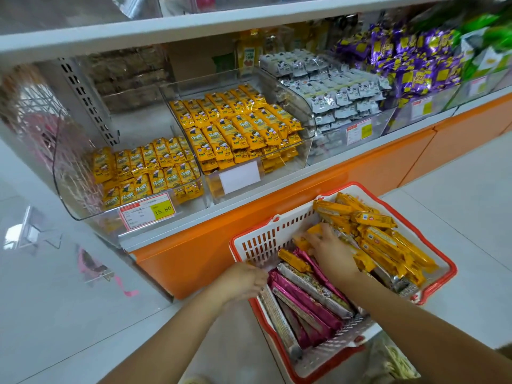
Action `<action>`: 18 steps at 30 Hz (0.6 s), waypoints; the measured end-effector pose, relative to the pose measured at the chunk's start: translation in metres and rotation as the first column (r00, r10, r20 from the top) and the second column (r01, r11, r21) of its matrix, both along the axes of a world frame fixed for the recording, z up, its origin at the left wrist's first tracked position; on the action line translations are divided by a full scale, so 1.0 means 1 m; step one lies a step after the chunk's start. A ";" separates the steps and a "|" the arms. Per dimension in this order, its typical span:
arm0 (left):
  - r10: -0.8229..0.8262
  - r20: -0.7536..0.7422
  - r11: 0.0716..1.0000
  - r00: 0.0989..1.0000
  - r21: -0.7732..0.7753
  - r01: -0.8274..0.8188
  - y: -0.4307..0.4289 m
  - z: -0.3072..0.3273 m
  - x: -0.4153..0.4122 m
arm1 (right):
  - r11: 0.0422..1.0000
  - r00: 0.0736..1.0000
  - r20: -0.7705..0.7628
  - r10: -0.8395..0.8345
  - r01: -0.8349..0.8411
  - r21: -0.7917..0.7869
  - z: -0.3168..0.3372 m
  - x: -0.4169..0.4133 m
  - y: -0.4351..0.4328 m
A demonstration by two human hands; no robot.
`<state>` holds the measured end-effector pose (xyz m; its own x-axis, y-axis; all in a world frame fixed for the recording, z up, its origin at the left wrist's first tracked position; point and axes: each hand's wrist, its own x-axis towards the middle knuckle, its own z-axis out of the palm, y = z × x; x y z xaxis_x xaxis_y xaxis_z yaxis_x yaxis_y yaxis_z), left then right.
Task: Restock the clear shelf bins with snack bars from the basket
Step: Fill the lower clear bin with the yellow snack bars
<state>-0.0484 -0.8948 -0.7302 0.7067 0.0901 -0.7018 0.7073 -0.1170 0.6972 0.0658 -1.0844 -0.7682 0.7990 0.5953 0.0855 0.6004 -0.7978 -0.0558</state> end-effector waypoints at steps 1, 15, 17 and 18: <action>0.075 -0.021 0.990 0.997 -0.116 -0.077 -0.001 0.004 -0.001 | 0.996 0.999 0.031 0.017 -0.020 0.086 0.009 -0.007 0.002; 0.465 0.177 0.728 0.868 -0.634 -0.261 0.020 0.096 -0.027 | 0.512 0.752 -0.546 0.370 0.326 0.795 0.136 -0.086 0.014; 0.415 0.213 0.752 0.885 -0.628 -0.202 0.025 0.100 -0.035 | 0.389 0.647 -0.667 0.369 0.544 0.743 0.148 -0.078 0.019; 0.391 0.227 0.757 0.892 -0.631 -0.171 0.025 0.100 -0.038 | 0.363 0.599 -0.700 0.388 0.599 0.714 0.153 -0.076 0.022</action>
<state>-0.0869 -0.8693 -0.6305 0.9087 -0.0235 -0.4168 0.3591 0.5531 0.7517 -0.0100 -1.0627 -0.6156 0.8806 0.4541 -0.1356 -0.1476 -0.0091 -0.9890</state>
